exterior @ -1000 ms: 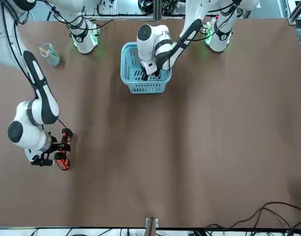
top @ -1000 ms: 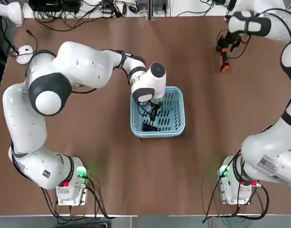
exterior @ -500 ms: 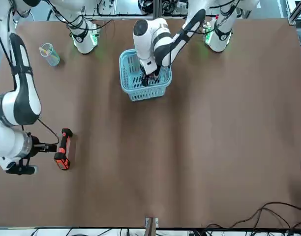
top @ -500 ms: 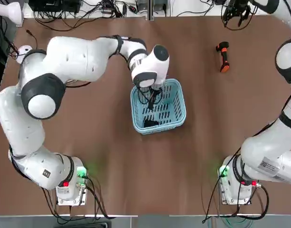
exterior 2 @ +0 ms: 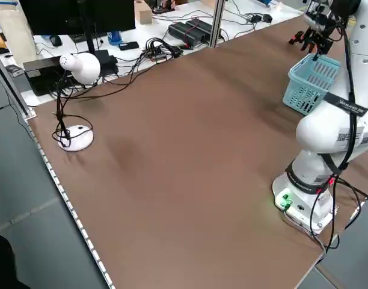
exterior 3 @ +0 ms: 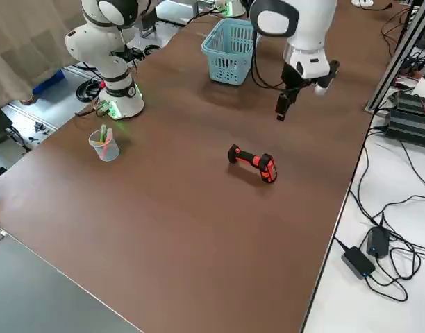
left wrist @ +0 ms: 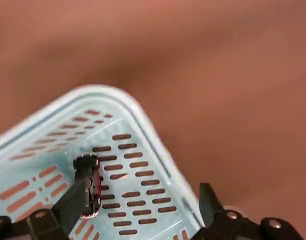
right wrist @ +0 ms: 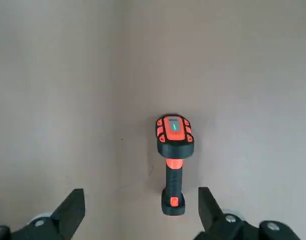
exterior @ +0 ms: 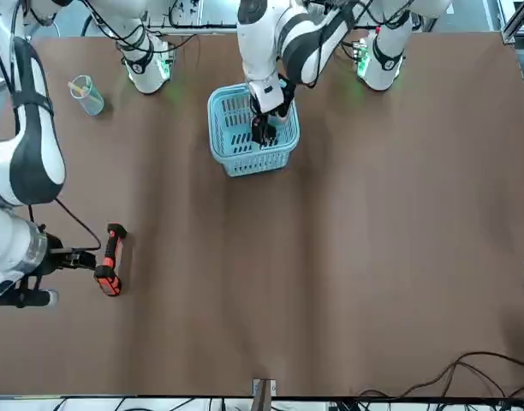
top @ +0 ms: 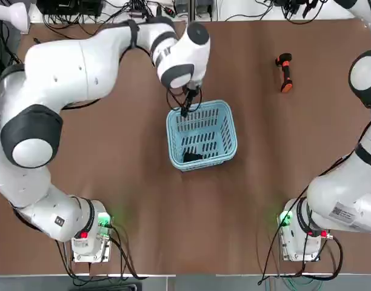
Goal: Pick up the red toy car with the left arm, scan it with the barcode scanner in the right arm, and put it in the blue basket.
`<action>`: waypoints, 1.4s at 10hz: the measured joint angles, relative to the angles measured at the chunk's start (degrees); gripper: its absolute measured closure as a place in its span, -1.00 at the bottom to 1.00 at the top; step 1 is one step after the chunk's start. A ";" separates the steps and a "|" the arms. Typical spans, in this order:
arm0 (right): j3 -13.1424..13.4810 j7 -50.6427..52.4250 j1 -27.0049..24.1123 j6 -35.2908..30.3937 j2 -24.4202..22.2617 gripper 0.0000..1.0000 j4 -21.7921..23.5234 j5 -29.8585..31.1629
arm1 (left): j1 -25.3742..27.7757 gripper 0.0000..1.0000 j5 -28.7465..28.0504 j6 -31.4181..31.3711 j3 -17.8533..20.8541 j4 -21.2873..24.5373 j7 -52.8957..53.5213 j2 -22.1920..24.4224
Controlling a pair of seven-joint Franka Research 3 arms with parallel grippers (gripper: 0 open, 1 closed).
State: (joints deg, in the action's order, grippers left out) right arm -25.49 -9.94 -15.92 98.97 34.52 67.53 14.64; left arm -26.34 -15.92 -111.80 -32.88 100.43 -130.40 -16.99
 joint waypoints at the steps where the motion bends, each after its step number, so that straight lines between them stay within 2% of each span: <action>1: 0.35 -1.32 0.61 -0.34 -0.36 -1.00 -0.61 -1.08 | 0.13 -1.00 1.53 1.15 2.49 -0.28 4.84 1.92; 2: 1.80 -2.74 1.99 -0.41 -0.76 -1.00 -1.09 -2.35 | 0.49 -1.00 2.58 2.37 5.42 -0.37 10.35 4.00; 3: 5.91 -3.63 5.09 -0.42 -1.47 -1.00 -1.76 -5.48 | 1.81 -0.99 3.00 3.91 7.45 -0.42 15.97 6.09; 4: 13.59 -3.83 10.20 -0.91 -2.10 -1.00 -2.86 -9.94 | 4.43 -0.98 3.23 5.31 8.27 -0.42 21.82 7.99; 5: 22.86 -3.82 16.19 -1.81 -2.47 -1.00 -3.79 -14.29 | 7.68 -0.97 3.74 6.22 8.47 -0.40 28.04 9.45; 6: 29.67 -3.82 20.94 -2.19 -2.65 -1.00 -4.48 -16.80 | 10.72 -0.97 4.33 6.58 8.56 -0.36 34.12 10.36; 7: 32.58 -3.93 23.41 -2.20 -3.16 -1.00 -5.39 -17.42 | 13.38 -0.97 5.00 6.70 8.91 -0.32 39.83 11.18; 8: 33.30 -4.13 24.08 -2.28 -4.89 -1.00 -6.20 -17.64 | 14.67 -0.97 6.31 6.72 10.76 -0.31 45.67 12.29; 9: 33.63 -4.14 24.06 -3.78 -7.72 -1.00 -6.46 -17.80 | 14.58 -0.98 8.17 6.74 14.54 -0.30 52.75 13.90; 11: 33.89 -4.16 24.17 -9.11 -13.07 -1.00 -6.46 -17.86 | 14.85 -0.99 10.71 8.17 20.65 -0.27 66.68 17.50; 14: 34.02 -4.21 24.51 -14.79 -16.69 -1.00 -6.38 -17.87 | 16.75 -1.00 13.65 10.97 27.24 -0.27 88.28 22.20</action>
State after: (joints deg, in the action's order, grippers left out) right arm 8.53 -14.15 8.60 84.18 17.83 61.15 -3.23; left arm -9.58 -2.27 -100.83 -5.64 100.15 -42.13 5.21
